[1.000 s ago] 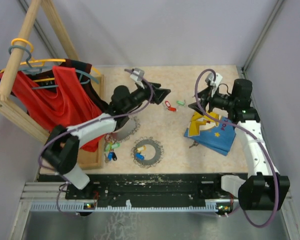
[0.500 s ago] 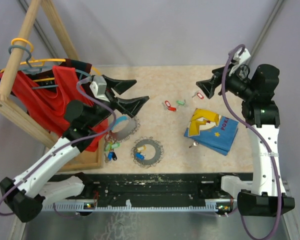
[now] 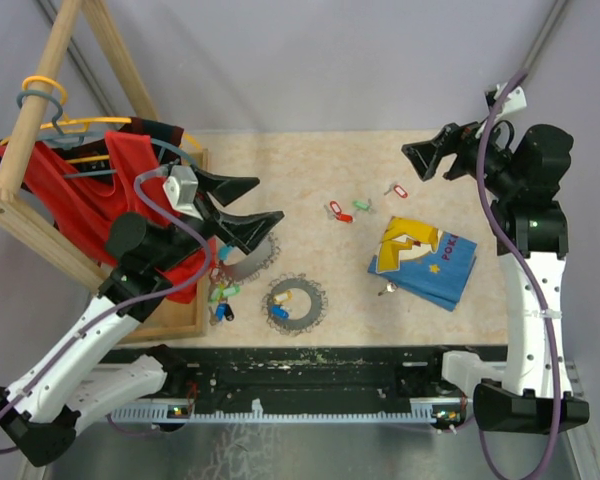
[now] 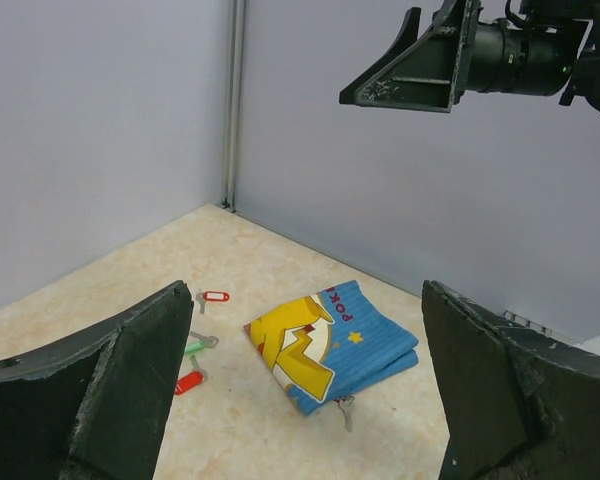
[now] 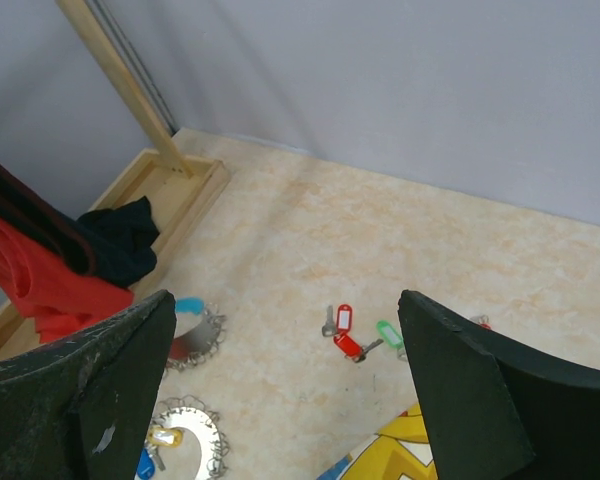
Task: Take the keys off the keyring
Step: Reset both arms
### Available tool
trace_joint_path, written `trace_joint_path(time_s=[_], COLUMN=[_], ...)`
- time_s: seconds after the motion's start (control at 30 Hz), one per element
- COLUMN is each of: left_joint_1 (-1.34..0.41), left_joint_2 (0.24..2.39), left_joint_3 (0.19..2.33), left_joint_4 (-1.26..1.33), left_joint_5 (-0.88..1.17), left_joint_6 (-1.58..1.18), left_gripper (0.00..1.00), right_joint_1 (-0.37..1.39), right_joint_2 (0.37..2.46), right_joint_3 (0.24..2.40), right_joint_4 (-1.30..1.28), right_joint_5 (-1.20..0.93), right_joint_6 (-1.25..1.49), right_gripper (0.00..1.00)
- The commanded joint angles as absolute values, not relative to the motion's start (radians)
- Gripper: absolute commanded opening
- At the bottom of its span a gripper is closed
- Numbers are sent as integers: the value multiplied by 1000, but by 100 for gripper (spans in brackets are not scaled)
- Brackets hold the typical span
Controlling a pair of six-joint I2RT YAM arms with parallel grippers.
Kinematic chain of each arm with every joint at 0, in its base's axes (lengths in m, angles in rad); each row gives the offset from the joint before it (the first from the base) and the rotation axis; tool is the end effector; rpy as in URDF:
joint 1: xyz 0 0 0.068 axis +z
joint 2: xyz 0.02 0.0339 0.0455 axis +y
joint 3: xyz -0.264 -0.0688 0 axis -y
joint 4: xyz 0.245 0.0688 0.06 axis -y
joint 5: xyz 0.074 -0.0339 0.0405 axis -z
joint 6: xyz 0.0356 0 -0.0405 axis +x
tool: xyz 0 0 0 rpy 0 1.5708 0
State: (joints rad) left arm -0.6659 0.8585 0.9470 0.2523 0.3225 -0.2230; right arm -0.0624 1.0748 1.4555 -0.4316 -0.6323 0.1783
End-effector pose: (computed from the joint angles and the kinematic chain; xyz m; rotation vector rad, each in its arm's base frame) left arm 0.1407 -0.1249 0.4308 0.5662 1.1789 -0.9629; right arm 0.2030 0.0084 0.4872 -0.2963 1.6183 0.5995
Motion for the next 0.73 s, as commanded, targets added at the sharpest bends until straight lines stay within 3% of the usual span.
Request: trace_joint_path(time_s=[0.0,0.7], left_joint_1=[-666,-666], left_joint_2=[829,769], left_joint_3=[924,834], left_joint_4=[216,238], left_joint_5=[308,265], left_joint_6=[-221,-245], left_gripper=[100,100], right_joint_1=[-81,-99], right_joint_2=[1046,1031], right_joint_3=[1484,1392], right_joint_4=[-399,-350], right_joint_5=[-668,-715], right_joint_6=[189,145], right_gripper=[93,94])
